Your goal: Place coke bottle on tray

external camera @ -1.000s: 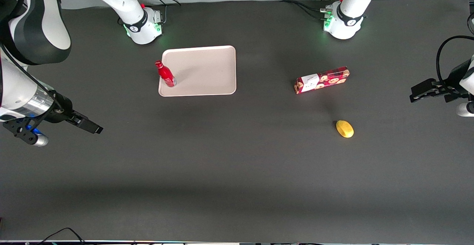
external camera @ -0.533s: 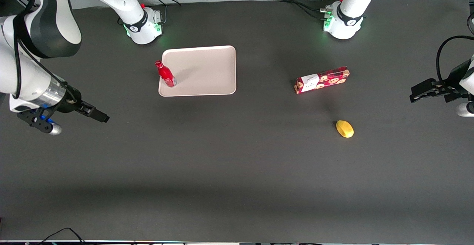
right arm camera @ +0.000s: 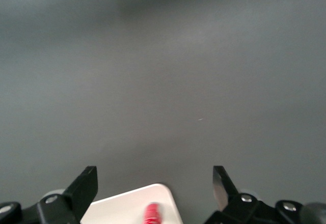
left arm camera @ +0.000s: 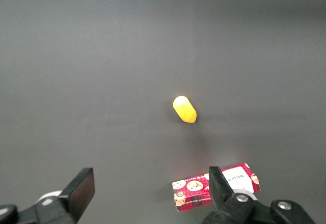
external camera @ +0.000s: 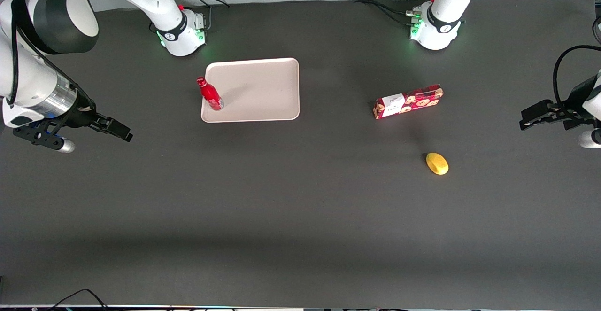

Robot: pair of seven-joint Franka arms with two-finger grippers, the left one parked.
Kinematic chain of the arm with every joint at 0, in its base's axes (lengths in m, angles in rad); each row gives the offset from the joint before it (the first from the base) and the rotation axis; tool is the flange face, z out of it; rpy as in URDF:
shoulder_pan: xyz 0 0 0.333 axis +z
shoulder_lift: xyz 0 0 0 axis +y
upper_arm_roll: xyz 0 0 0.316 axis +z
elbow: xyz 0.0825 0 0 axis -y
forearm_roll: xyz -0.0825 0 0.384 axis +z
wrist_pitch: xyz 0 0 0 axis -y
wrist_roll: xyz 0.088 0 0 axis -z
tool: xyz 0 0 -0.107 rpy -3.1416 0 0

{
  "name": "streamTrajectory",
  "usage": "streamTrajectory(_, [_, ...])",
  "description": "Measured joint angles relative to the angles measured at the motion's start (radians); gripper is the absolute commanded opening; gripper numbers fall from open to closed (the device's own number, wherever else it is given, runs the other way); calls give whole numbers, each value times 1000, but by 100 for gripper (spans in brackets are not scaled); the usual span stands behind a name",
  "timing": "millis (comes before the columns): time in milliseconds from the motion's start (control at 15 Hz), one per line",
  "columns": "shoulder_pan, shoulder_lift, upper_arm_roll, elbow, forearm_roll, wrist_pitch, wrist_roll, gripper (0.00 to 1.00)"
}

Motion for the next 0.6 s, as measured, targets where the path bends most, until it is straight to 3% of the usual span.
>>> streamTrajectory(200, [0, 0, 0, 0, -31, -12, -62, 100])
streamTrajectory(600, [0, 3, 0, 12, -33, -15, -106, 100])
